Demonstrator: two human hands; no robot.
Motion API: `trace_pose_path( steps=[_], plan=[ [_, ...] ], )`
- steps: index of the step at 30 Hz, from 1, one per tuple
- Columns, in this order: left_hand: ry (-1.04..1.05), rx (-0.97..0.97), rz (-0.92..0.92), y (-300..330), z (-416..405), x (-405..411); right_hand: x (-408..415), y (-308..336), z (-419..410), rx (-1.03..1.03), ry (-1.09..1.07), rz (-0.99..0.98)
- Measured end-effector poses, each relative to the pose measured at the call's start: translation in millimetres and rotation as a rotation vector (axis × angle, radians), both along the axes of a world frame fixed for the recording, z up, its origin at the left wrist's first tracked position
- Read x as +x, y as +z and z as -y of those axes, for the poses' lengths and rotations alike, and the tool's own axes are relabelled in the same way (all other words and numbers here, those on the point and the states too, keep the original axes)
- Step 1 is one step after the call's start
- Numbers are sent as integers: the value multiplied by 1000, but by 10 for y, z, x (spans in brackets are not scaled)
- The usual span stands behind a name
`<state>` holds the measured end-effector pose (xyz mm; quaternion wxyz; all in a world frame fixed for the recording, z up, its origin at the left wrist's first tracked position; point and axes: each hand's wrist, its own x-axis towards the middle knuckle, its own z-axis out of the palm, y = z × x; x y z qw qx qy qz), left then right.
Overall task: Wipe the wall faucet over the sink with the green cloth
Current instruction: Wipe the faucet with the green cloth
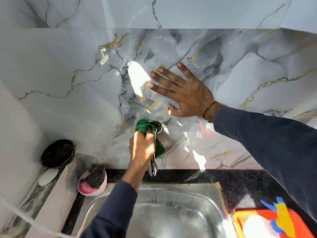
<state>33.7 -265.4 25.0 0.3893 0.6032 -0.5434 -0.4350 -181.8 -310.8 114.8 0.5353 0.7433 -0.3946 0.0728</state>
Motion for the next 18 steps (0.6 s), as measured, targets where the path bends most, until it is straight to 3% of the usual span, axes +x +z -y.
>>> trace_pose_path(
  steps=[4, 7, 9, 13, 18],
  plan=[
    [-277, 605, -780, -57, 161, 96, 0, 25, -39, 14, 15, 23],
    [-256, 758, -924, -263, 256, 109, -2, 16, -34, 20, 17, 27],
    [-306, 684, -805, -298, 318, 134, 3, 14, -20, 19, 21, 28],
    [-305, 355, -455, -204, 203, 171, 2, -2, 7, 4, 28, 35],
    [-248, -176, -123, -451, -401, 252, 7, -2, 5, -4, 17, 42]
  ],
)
